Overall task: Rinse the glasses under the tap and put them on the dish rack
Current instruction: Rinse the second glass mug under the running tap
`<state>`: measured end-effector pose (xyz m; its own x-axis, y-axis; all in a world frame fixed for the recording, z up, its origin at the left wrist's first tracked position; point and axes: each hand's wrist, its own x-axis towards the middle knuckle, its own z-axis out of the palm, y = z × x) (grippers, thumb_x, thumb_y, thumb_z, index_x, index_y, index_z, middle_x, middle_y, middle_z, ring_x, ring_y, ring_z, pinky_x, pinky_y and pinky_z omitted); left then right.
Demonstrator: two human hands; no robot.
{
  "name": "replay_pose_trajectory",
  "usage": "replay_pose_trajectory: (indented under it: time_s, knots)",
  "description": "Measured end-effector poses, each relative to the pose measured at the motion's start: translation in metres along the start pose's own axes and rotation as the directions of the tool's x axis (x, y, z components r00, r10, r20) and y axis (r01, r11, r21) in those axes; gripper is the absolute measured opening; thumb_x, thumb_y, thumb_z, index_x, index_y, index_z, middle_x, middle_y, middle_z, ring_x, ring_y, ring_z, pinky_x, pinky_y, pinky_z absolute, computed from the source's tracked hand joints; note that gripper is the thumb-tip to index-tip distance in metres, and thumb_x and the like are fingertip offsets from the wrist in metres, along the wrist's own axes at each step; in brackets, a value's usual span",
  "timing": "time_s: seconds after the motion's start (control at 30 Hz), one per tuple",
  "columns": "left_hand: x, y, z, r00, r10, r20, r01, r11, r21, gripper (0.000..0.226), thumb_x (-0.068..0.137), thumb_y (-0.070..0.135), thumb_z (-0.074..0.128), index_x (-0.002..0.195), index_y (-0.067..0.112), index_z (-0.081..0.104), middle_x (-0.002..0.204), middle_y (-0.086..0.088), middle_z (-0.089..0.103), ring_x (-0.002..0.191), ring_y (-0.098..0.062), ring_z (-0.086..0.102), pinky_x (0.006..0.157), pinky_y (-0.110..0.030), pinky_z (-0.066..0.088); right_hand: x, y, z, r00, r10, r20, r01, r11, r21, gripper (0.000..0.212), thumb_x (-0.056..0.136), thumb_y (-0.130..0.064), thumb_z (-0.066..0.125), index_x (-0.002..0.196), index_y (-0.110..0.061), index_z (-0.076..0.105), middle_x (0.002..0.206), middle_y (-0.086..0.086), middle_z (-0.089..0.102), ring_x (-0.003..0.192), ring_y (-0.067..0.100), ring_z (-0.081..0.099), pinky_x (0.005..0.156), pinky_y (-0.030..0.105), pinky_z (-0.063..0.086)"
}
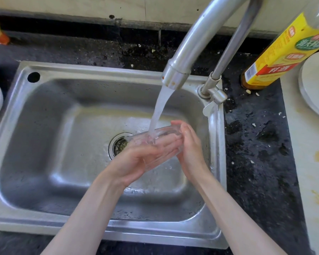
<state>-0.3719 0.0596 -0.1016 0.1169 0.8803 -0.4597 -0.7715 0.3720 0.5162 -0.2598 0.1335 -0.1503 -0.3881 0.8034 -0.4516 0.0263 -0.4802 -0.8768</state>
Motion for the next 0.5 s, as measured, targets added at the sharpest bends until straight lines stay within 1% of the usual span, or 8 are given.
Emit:
replay_pose_trajectory:
  time_s: [0.1,0.2,0.27,0.33,0.4,0.43,0.47,0.5]
  knots:
    - [-0.001,0.007,-0.001,0.986,-0.033,-0.164,0.067,0.977,0.204,0.031,0.078,0.003,0.065,0.109,-0.001,0.067,0.111,-0.017,0.067,0.106,-0.026,0.064,0.089,-0.029,0.052,0.002,0.005,-0.001,0.996,0.036,-0.080,-0.040,0.998,-0.054,0.026,0.084,-0.048,0.041,0.087,-0.039,0.066,0.110,0.007,0.065,0.109,0.030,0.059,0.092,0.046,0.044]
    - [0.003,0.006,-0.003,0.923,0.093,-0.375,0.139,0.826,0.547,0.017,0.083,0.018,0.062,0.087,0.004,0.070,0.083,-0.010,0.074,0.077,-0.016,0.071,0.066,-0.017,0.055,0.004,0.010,-0.001,0.951,0.269,-0.150,-0.255,0.961,0.103,0.026,0.097,-0.033,0.039,0.098,-0.021,0.062,0.101,0.009,0.066,0.091,0.030,0.060,0.072,0.035,0.047]
    - [0.004,0.003,-0.004,0.924,0.208,-0.320,0.095,0.687,0.720,0.017,0.087,0.019,0.060,0.086,0.006,0.071,0.081,0.000,0.074,0.074,-0.006,0.070,0.065,-0.012,0.050,0.004,0.014,-0.001,0.881,0.462,-0.107,-0.423,0.868,0.261,0.037,0.101,-0.035,0.033,0.114,-0.011,0.058,0.106,0.017,0.067,0.083,0.028,0.063,0.067,0.032,0.048]
    - [0.001,-0.003,-0.007,0.983,0.143,-0.113,0.031,0.480,0.877,0.019,0.088,0.014,0.061,0.105,0.011,0.068,0.101,0.009,0.071,0.092,0.005,0.064,0.082,-0.010,0.047,0.007,0.015,-0.002,0.812,0.580,-0.062,-0.528,0.776,0.345,0.046,0.101,-0.040,0.030,0.121,-0.007,0.056,0.110,0.022,0.066,0.088,0.031,0.064,0.069,0.036,0.051]
    - [-0.002,-0.011,-0.013,0.999,0.048,-0.003,-0.009,0.249,0.968,0.028,0.089,0.011,0.060,0.116,0.016,0.064,0.113,0.012,0.065,0.103,0.009,0.058,0.094,-0.009,0.041,0.013,0.014,-0.007,0.773,0.634,-0.011,-0.602,0.740,0.301,0.048,0.098,-0.046,0.034,0.123,-0.011,0.056,0.109,0.019,0.067,0.091,0.033,0.067,0.064,0.037,0.054]
    - [-0.003,-0.012,-0.014,0.998,0.068,0.004,-0.018,0.197,0.980,0.026,0.089,0.011,0.060,0.114,0.017,0.066,0.112,0.012,0.066,0.101,0.009,0.058,0.094,-0.008,0.040,0.013,0.011,-0.009,0.764,0.644,0.029,-0.629,0.735,0.253,0.048,0.097,-0.047,0.037,0.124,-0.012,0.056,0.104,0.015,0.068,0.086,0.030,0.068,0.061,0.035,0.054]
    - [-0.003,-0.012,-0.014,0.992,0.123,-0.007,-0.018,0.204,0.979,0.021,0.088,0.013,0.061,0.108,0.017,0.069,0.107,0.010,0.069,0.097,0.006,0.061,0.091,-0.010,0.043,0.010,0.009,-0.011,0.761,0.645,0.066,-0.643,0.738,0.206,0.047,0.096,-0.047,0.038,0.122,-0.013,0.058,0.097,0.012,0.069,0.077,0.027,0.069,0.058,0.033,0.053]
    - [-0.002,-0.010,-0.013,0.983,0.177,-0.041,-0.005,0.251,0.968,0.015,0.088,0.016,0.063,0.099,0.016,0.072,0.099,0.006,0.072,0.091,0.000,0.065,0.088,-0.016,0.048,0.006,0.008,-0.013,0.768,0.631,0.107,-0.639,0.748,0.181,0.048,0.096,-0.047,0.039,0.121,-0.012,0.058,0.093,0.011,0.070,0.072,0.023,0.069,0.057,0.032,0.054]
